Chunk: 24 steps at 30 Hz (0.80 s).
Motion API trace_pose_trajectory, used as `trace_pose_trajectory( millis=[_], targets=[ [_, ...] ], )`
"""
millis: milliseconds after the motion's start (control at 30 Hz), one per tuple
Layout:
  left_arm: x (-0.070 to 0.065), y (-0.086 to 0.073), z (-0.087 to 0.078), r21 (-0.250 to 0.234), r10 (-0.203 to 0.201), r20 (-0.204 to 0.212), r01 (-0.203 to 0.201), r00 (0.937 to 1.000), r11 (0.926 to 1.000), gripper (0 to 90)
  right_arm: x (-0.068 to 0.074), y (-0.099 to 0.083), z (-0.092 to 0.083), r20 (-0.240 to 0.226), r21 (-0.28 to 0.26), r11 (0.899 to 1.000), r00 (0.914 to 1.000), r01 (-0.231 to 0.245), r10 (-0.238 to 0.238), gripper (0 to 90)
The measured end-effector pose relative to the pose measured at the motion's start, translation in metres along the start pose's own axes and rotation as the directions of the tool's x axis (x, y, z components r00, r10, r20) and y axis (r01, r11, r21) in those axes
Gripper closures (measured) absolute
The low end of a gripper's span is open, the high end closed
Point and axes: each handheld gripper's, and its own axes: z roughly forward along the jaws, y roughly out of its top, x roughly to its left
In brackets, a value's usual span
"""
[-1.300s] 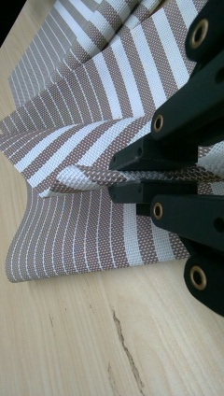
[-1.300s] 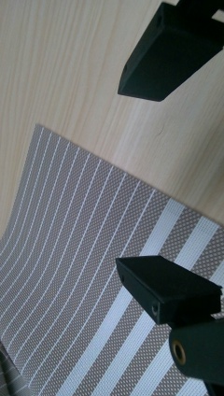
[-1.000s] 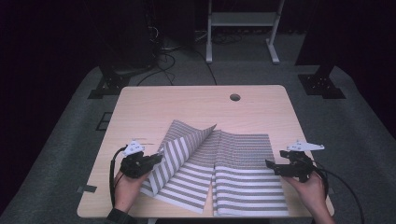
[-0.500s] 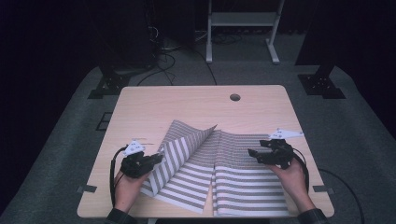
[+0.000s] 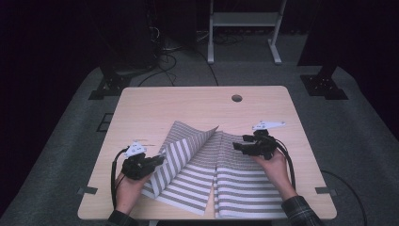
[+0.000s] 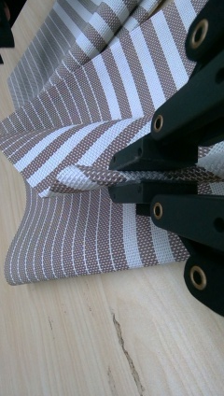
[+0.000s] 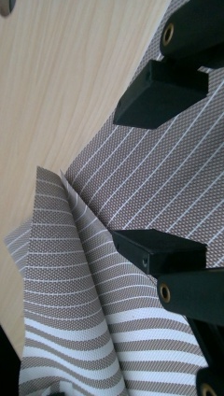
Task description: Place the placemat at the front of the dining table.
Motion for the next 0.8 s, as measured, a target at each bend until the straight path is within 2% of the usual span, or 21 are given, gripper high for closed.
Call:
trace_pose_trajectory(
  millis=[267, 500, 667, 800],
  targets=[
    [0.000, 0.000, 0.000, 0.001, 0.000, 0.003, 0.000, 1.0000, 1.0000, 84.5, 0.006, 0.014, 0.024, -0.029, 0.008, 1.000, 0.9995, 0.016, -0.016, 36.0],
    [0.000, 0.000, 0.000, 0.001, 0.000, 0.004, 0.000, 1.0000, 1.0000, 84.5, 0.006, 0.017, 0.047, -0.042, 0.040, 0.999, 0.9991, 0.001, 0.001, 34.7],
    [-0.001, 0.000, 0.001, 0.000, 0.000, 0.004, 0.000, 1.0000, 1.0000, 84.5, 0.008, 0.020, 0.058, -0.065, 0.040, 0.999, 0.9979, -0.001, 0.004, 34.7],
    [-0.001, 0.000, 0.001, 0.001, 0.001, 0.005, -0.001, 1.0000, 1.0000, 84.5, 0.009, 0.021, 0.067, -0.065, 0.052, 0.999, 0.9979, -0.003, 0.006, 35.4]
  ],
)
